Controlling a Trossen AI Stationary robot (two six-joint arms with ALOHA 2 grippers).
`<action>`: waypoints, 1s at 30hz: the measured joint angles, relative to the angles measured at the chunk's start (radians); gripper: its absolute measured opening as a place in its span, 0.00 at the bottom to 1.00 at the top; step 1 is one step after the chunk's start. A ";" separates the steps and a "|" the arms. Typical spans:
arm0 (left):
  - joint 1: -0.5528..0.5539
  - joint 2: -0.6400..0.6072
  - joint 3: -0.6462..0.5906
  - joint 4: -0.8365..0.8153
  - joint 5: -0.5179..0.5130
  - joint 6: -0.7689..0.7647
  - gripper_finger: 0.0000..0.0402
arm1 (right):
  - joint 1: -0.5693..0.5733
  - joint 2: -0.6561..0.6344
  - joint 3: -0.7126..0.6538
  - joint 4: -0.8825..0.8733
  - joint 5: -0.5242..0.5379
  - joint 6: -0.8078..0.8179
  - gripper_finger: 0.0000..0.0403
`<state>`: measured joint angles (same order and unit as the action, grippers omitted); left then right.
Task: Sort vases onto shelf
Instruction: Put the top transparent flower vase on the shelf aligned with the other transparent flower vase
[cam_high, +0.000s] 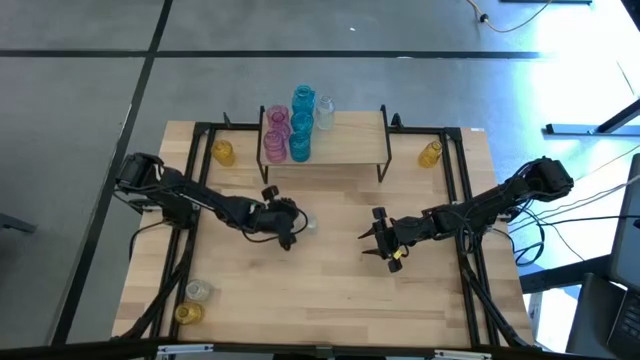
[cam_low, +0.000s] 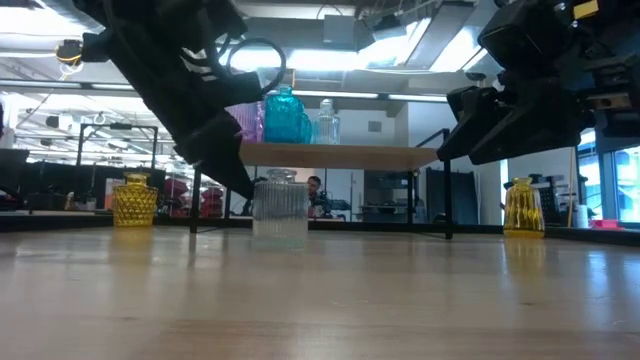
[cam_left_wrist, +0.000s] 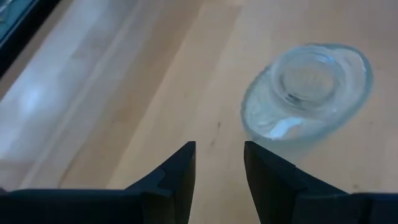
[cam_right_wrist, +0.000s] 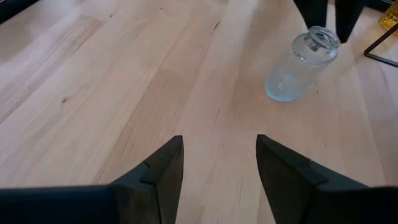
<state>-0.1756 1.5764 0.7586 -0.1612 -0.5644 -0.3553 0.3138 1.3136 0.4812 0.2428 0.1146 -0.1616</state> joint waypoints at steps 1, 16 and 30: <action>-0.006 0.000 0.000 0.000 0.000 0.000 0.32 | 0.000 0.000 0.000 0.000 0.000 0.000 0.46; -0.047 0.000 0.000 0.174 0.112 0.078 0.32 | 0.000 0.000 0.000 0.001 0.002 0.000 0.46; -0.050 0.000 0.000 0.165 0.197 0.104 0.32 | 0.000 0.000 0.000 0.001 0.002 -0.004 0.46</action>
<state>-0.2256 1.5768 0.7586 0.0038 -0.3672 -0.2512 0.3138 1.3136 0.4812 0.2440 0.1162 -0.1658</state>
